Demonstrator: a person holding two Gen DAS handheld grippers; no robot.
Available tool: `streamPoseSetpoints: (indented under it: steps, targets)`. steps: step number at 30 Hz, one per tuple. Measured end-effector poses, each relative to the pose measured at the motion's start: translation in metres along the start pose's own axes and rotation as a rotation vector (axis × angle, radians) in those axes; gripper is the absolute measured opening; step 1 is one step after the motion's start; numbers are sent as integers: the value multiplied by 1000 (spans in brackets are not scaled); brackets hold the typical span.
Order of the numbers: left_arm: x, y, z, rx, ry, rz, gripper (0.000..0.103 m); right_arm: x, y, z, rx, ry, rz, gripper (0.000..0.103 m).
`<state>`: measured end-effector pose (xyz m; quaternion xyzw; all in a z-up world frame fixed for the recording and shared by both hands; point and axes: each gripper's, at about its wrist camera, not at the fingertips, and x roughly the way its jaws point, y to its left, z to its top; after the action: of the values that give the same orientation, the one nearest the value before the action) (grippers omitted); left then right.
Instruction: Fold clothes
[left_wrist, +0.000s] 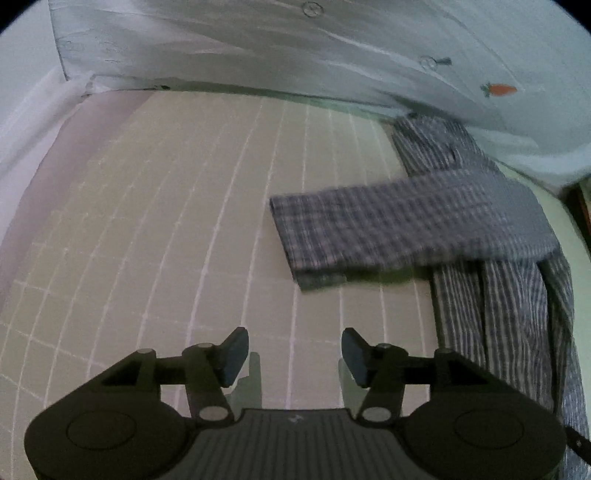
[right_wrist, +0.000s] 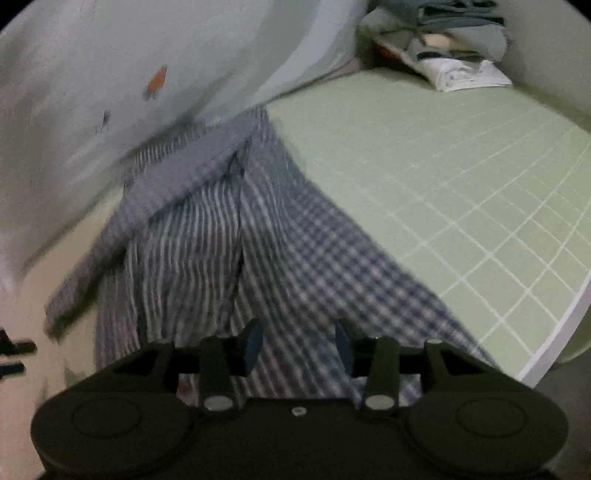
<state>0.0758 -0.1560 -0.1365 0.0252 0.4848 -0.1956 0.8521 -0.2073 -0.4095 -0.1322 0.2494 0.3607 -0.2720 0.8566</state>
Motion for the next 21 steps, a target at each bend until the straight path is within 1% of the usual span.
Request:
streamPoseSetpoints:
  steps: [1, 2, 4, 5, 7, 10, 13, 15, 17, 21]
  targets:
    - [-1, 0, -3, 8, 5, -1, 57, 3, 2, -3, -17, 10, -9, 44]
    - [-2, 0, -7, 16, 10, -1, 57, 5, 4, -6, -34, 20, -17, 41]
    - [-2, 3, -11, 18, 18, 3, 58, 7, 6, -10, -48, 24, -32, 33]
    - [-2, 5, -11, 13, 19, 6, 58, 8, 6, -10, -47, 29, -20, 27]
    - [-2, 9, -11, 2, 22, 12, 58, 9, 7, -9, -42, 43, 8, 20]
    - [0, 14, -5, -25, 21, 14, 60, 10, 12, -5, -45, 50, 35, 19]
    - [4, 16, 3, -42, 16, 12, 63, 7, 16, 3, -40, 38, 52, 19]
    - [8, 17, 10, -52, 16, 10, 63, 6, 16, 13, -28, 11, 38, 22]
    - [13, 18, 17, -62, 15, 9, 63, 7, 16, 25, -30, -18, 17, 34]
    - [27, 20, 35, -79, 16, 3, 64, 19, 22, 46, -38, -45, -2, 37]
